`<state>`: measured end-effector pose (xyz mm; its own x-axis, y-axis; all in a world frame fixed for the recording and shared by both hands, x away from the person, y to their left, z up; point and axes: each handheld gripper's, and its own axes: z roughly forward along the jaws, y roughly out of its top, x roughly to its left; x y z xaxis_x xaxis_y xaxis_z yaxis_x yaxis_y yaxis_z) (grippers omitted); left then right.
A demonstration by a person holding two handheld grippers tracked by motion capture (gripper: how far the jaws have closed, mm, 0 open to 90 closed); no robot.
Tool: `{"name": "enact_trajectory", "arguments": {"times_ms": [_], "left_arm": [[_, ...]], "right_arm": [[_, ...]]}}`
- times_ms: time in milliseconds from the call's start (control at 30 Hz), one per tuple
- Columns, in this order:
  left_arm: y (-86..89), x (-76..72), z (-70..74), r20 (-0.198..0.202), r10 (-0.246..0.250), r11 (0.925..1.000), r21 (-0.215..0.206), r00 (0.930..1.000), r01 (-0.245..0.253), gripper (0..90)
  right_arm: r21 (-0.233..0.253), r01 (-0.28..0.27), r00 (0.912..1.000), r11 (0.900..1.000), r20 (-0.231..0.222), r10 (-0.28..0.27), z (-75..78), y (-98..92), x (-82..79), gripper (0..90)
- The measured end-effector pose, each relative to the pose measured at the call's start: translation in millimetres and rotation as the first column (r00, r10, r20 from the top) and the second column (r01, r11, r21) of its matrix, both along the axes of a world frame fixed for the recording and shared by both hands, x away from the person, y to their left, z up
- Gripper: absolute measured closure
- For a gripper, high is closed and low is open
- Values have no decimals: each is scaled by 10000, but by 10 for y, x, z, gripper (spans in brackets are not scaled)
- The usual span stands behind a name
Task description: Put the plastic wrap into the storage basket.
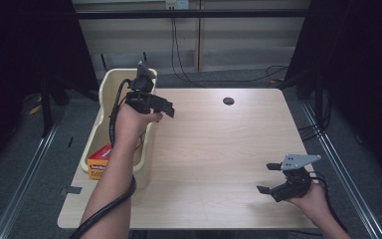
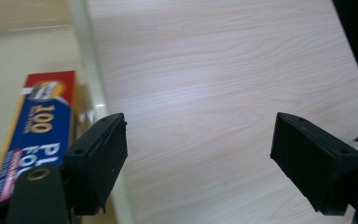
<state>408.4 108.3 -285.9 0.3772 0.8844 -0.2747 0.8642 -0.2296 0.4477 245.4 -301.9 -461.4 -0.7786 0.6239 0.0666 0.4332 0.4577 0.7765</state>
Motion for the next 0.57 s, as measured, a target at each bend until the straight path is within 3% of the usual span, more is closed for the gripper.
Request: {"name": "enact_trajectory", "arguments": {"times_ms": [100, 567], "left_arm": [[-112, -12, -52, 50, -400, 9992, -11, 9992, 400, 184], [-398, -42, -232, 274, -968, 9949, -248, 9949, 975, 183]], "right_arm": [[-11, -31, 10000, 10000, 7, 31, -4, 6, -1, 102], [-136, -50, 10000, 9999, 25, 50, -16, 18, -11, 98]]}}
